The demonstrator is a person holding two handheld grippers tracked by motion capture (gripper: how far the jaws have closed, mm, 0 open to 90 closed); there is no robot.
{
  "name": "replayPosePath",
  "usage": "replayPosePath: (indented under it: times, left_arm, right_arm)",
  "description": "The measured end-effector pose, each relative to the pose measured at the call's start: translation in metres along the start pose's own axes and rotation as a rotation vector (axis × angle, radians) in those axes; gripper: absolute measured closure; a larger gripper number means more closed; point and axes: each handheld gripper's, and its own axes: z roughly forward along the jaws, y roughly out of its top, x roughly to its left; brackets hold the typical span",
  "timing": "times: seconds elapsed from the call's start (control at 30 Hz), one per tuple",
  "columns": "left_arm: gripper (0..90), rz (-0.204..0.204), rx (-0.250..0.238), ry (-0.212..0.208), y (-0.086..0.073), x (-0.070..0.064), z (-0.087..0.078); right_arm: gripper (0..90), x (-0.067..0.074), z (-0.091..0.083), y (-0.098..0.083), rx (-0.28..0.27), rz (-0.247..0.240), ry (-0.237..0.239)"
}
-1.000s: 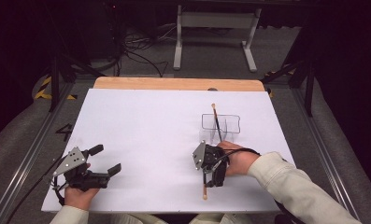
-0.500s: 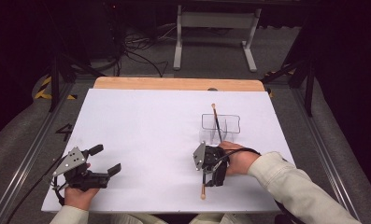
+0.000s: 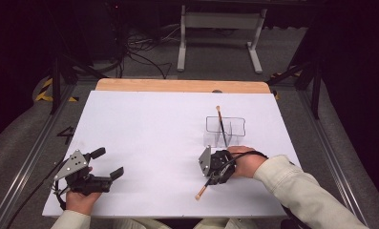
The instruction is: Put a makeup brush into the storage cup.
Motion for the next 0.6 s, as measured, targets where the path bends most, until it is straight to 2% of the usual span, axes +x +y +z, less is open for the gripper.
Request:
replayPosePath:
  times: [0.1, 0.2, 0.3, 0.6]
  left_arm:
    - [0.4, -0.001, -0.006, 0.002, -0.0001, -0.0001, 0.0]
    - [0.4, 0.0, -0.007, 0.003, 0.0, 0.0001, -0.0003]
    - [0.4, -0.001, -0.008, 0.003, 0.0001, -0.0002, -0.0004]
    - [0.4, 0.0, -0.007, 0.004, 0.0002, -0.0002, -0.0002]
  right_arm:
    - [82.3, -0.0004, -0.0007, -0.0004, 0.014, 0.013, 0.018]
    - [82.6, -0.0005, -0.0008, 0.0005, 0.028, 0.041, 0.021]
    - [82.8, -0.0003, -0.0006, 0.0028, 0.045, 0.048, 0.022]
    - [83.0, 0.0002, -0.0011, 0.0025, 0.043, 0.069, 0.021]
